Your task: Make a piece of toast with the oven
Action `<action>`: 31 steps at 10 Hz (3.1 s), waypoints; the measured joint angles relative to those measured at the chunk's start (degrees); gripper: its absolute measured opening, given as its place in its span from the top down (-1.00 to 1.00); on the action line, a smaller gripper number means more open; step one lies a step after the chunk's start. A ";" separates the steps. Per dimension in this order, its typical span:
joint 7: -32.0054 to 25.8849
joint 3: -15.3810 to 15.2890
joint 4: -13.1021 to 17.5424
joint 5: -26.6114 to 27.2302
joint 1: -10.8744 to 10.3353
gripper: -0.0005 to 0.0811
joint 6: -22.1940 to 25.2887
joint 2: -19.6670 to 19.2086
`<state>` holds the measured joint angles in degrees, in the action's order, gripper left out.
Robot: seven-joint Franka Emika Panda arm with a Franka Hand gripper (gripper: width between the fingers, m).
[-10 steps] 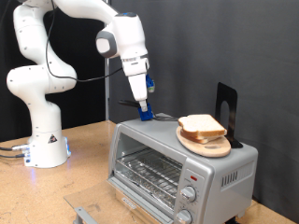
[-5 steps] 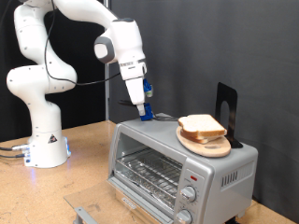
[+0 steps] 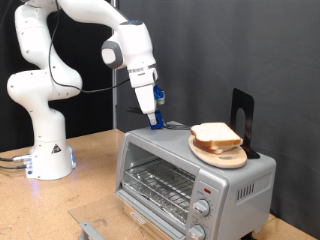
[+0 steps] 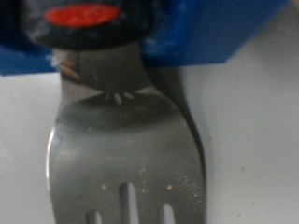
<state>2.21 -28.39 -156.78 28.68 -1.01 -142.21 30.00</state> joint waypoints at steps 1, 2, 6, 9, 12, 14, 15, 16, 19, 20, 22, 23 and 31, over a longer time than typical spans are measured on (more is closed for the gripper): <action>0.07 0.00 0.00 0.20 0.00 -0.68 0.00 -0.34; 0.10 -0.01 0.00 0.33 0.00 -0.68 -0.03 -0.56; 0.10 -0.01 0.17 0.56 0.00 -0.21 -0.08 -0.85; 0.12 -0.01 0.21 0.56 0.01 -0.21 -0.06 -0.90; 0.16 -0.01 0.22 0.56 0.03 -0.21 -0.06 -0.91; 0.20 -0.02 0.18 0.55 0.07 -0.38 -0.05 -1.24; 0.21 -0.02 0.18 0.55 0.09 -0.83 -0.06 -1.45; 0.21 -0.02 0.18 0.55 0.09 -0.83 -0.09 -1.55; 0.20 -0.02 0.18 0.57 0.09 -0.99 -0.16 -1.56; 0.00 -0.02 0.18 0.73 0.06 -0.99 -0.41 -1.56; -2.50 0.17 0.15 2.67 -0.54 -0.99 -1.98 -1.55; -3.54 0.26 0.14 3.48 -0.82 -0.99 -2.25 -1.51; -3.87 0.27 0.14 3.91 -0.99 -0.99 -1.71 -1.25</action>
<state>-1.66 -28.12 -156.64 32.59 -1.99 -143.93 28.75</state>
